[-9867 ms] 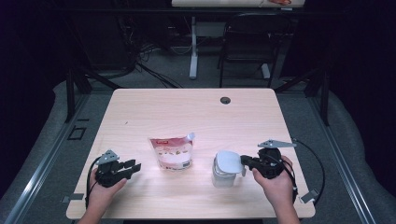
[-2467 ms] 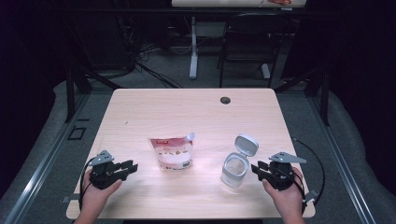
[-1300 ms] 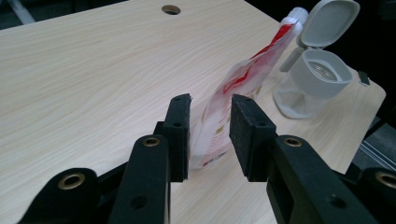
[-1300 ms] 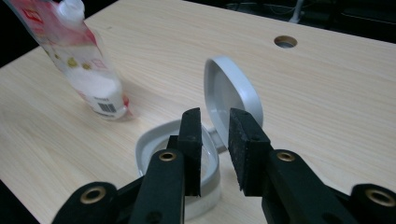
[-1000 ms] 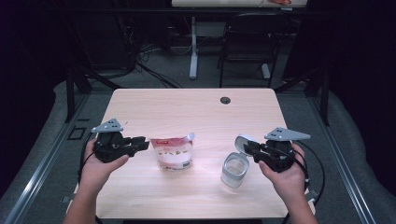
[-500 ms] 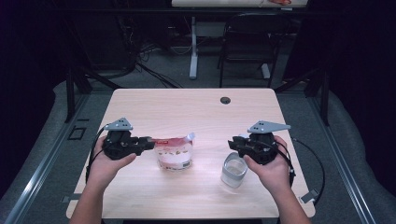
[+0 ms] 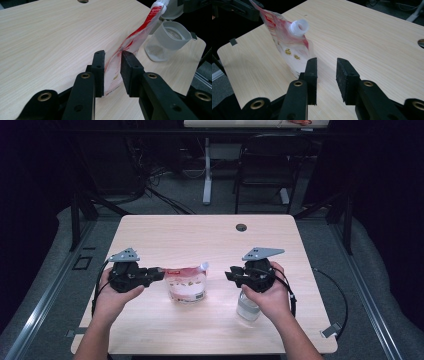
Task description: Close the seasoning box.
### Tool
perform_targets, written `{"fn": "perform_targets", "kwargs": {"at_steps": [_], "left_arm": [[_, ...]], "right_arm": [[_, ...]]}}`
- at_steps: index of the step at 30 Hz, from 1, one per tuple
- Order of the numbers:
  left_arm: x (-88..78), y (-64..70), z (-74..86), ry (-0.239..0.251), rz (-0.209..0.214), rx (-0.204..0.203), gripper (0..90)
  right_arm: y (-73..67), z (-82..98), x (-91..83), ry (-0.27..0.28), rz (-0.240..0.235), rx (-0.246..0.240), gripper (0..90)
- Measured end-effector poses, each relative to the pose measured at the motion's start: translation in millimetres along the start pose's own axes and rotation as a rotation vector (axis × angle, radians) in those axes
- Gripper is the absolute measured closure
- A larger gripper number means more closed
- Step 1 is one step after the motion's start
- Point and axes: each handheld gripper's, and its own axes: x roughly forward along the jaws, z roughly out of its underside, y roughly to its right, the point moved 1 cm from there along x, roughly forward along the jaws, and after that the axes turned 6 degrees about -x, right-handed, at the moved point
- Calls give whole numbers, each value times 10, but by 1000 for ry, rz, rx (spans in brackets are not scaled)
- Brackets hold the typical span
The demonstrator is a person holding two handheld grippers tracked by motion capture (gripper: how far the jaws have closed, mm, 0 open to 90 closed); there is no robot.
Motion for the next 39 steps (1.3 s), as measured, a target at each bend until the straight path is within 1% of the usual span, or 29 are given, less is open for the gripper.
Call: {"fn": "perform_targets", "kwargs": {"at_steps": [2, 6, 10, 13, 18, 25, 28, 32, 35, 39], "left_arm": [[4, 1, 1, 0, 0, 3, 737], [16, 2, 3, 1, -1, 10, 741], [27, 5, 6, -1, 2, 8, 744], [20, 1, 5, -3, 1, 8, 746], [13, -1, 5, 5, 5, 9, 756], [20, -2, 5, 3, 5, 8, 764], [35, 5, 8, 4, 6, 3, 763], [45, 5, 7, 3, 2, 11, 764], [49, -3, 11, 7, 9, 8, 775], [55, -6, 15, 8, 4, 10, 802]], "right_arm": [[-29, -19, 43, 3, -13, -3, 711], [-93, -72, 171, -16, -35, -29, 705], [-127, -104, 235, -32, -40, -47, 700], [-174, -156, 303, -26, -55, -59, 699], [-214, -204, 370, -29, -66, -75, 697], [-233, -245, 441, -24, -75, -77, 689], [-244, -260, 471, -19, -79, -77, 664], [-256, -269, 517, -24, -77, -76, 656], [-254, -271, 538, -24, -78, -76, 656], [-251, -275, 555, -19, -77, -72, 653]]}}
